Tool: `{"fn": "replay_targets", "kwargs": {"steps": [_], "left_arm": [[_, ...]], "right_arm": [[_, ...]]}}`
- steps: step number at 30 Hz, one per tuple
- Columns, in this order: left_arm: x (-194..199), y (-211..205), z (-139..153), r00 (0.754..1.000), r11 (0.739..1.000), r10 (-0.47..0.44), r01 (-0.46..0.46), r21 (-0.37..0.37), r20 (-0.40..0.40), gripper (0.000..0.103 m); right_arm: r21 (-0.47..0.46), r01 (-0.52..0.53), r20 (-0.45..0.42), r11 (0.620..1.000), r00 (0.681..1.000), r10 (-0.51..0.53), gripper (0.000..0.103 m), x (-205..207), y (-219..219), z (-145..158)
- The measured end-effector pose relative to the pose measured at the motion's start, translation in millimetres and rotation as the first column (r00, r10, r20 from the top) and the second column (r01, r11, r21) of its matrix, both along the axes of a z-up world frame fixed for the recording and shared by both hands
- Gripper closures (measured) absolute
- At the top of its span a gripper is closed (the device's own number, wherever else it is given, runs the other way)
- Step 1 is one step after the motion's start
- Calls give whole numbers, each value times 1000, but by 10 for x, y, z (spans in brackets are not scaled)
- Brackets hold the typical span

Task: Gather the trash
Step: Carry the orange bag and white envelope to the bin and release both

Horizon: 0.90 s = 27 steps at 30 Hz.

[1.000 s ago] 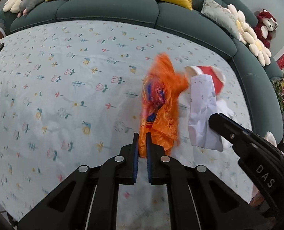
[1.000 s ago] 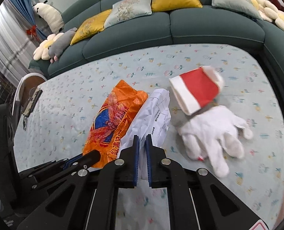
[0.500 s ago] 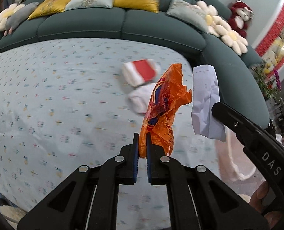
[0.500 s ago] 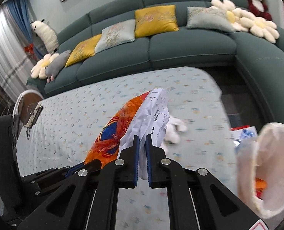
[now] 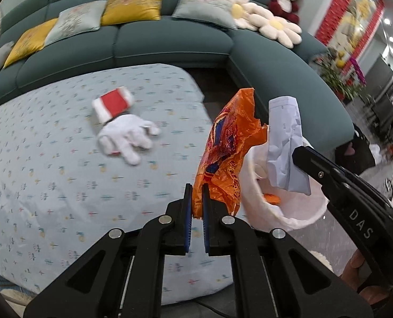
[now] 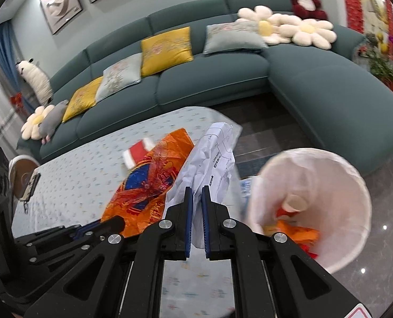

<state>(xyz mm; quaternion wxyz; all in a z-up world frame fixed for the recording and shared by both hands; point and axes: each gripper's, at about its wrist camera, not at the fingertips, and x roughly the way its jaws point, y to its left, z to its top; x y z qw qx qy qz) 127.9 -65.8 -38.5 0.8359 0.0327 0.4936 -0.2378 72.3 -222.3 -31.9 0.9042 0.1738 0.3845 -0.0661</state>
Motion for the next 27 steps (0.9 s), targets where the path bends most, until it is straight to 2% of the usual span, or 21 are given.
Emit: {"fn": "replay_targets", "kwargs": {"steps": [14,27], "left_arm": [[-274,-856,-47,989,989,-147,147,33,-1,96],[-330,-1238,-125,979,978,-202,202,60,-6,96]], "right_arm": [[15,167,-6,986,986,-167,96,-560,-846,-134],[33,227,-20,973,974,-227,96,-674,-1139,-246]]}}
